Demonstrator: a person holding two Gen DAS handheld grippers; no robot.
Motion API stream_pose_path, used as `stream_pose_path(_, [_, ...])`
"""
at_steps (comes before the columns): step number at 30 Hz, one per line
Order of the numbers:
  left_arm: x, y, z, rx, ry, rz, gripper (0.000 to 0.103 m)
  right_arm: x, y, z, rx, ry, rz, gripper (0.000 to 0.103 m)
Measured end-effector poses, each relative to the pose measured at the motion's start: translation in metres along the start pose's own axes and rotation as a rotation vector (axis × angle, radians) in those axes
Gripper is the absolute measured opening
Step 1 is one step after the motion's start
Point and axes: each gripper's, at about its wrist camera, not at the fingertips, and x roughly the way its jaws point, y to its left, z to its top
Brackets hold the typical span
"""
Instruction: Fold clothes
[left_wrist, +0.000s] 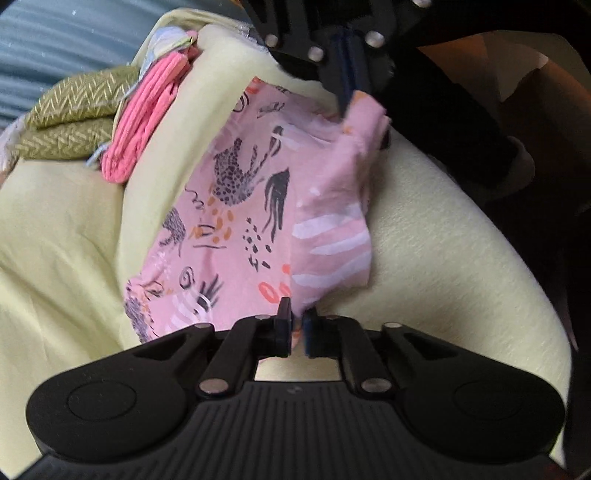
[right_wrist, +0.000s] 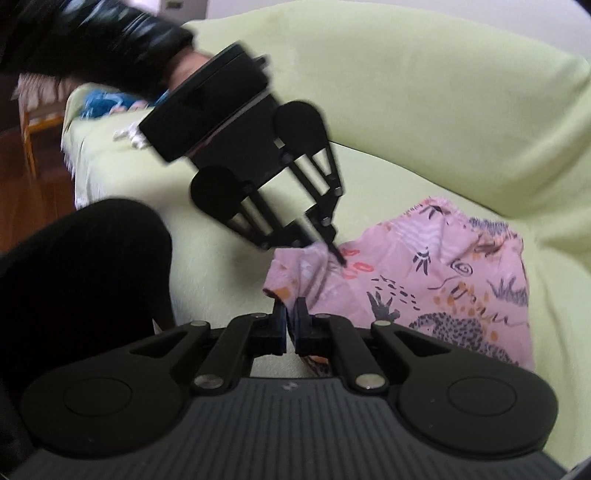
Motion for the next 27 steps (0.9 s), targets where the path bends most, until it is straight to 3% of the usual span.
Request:
stream_pose_path(3, [0.001,-0.002,0.001,-0.061,0.012,0.039,0.034,-0.010,-0.010,0.007,0.050,-0.005,-0.001,0.003])
stream_pose_path(7, [-0.005,-0.008,0.004,-0.125,0.024,0.068,0.043,-0.005,-0.020,0.008,0.085,-0.005,0.007,0.003])
stream_pose_path(11, [-0.015,-0.024,0.014,-0.115,0.022,0.109,0.045,-0.002,-0.020,0.013,0.094,-0.012,0.022,0.003])
stream_pose_path(18, [-0.019,-0.039,0.040,-0.115,-0.031,0.259,0.046,0.003,-0.017,0.017,0.085,-0.002,0.032,0.003])
stream_pose_path(23, [-0.017,-0.036,0.046,-0.164,-0.050,0.235,0.044,0.005,-0.020,0.018,0.093,0.009,0.041,0.003])
stream_pose_path(27, [-0.016,-0.039,0.045,-0.137,-0.036,0.251,0.045,0.002,-0.037,0.013,0.227,0.000,0.059,0.003])
